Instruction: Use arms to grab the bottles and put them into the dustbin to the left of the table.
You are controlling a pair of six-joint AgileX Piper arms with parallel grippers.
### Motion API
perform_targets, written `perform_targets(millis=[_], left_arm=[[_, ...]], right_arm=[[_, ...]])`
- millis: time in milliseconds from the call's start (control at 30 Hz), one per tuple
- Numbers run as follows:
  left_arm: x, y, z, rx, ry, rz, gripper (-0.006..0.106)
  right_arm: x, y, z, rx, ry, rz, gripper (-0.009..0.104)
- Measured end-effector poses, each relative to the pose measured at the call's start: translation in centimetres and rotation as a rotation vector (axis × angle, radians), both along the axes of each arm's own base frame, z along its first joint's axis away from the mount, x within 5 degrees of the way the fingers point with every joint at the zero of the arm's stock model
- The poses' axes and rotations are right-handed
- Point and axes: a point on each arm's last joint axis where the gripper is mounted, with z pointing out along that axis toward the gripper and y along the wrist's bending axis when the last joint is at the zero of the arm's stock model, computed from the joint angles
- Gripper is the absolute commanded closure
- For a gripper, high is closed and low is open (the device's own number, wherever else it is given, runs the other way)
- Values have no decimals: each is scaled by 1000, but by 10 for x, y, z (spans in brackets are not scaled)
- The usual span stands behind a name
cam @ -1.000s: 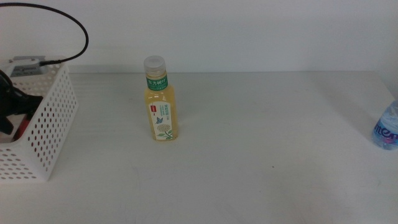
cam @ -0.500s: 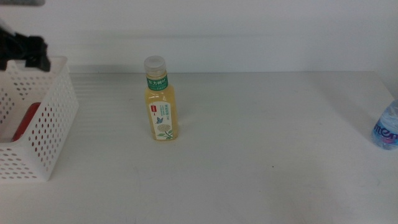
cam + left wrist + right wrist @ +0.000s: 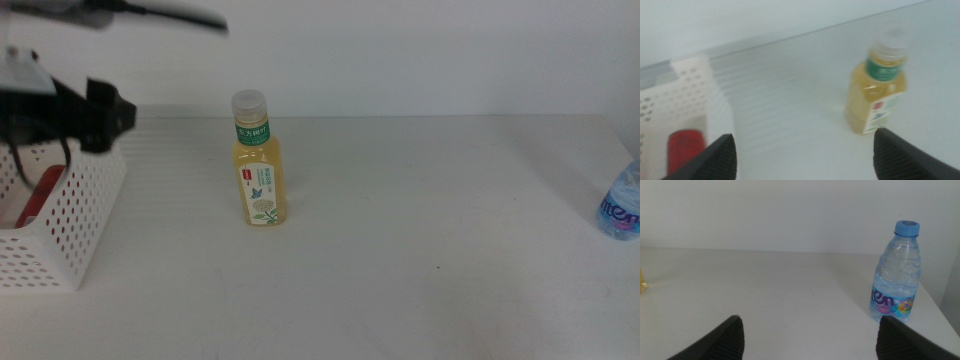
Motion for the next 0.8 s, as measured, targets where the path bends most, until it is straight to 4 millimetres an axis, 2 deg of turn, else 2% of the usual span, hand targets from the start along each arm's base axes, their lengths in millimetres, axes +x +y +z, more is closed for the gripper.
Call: perform_targets(millis=[267,567,800], left_arm=[[-40,-18,-34,-32,-133,-100,10],[-57,-26,-83,-72,-182,-138,10],[-69,-28,-111,-119,-305,-150,10]], right_arm=[[0,0,0,0,0,0,21],[0,0,0,0,0,0,21],[0,0,0,0,0,0,21]])
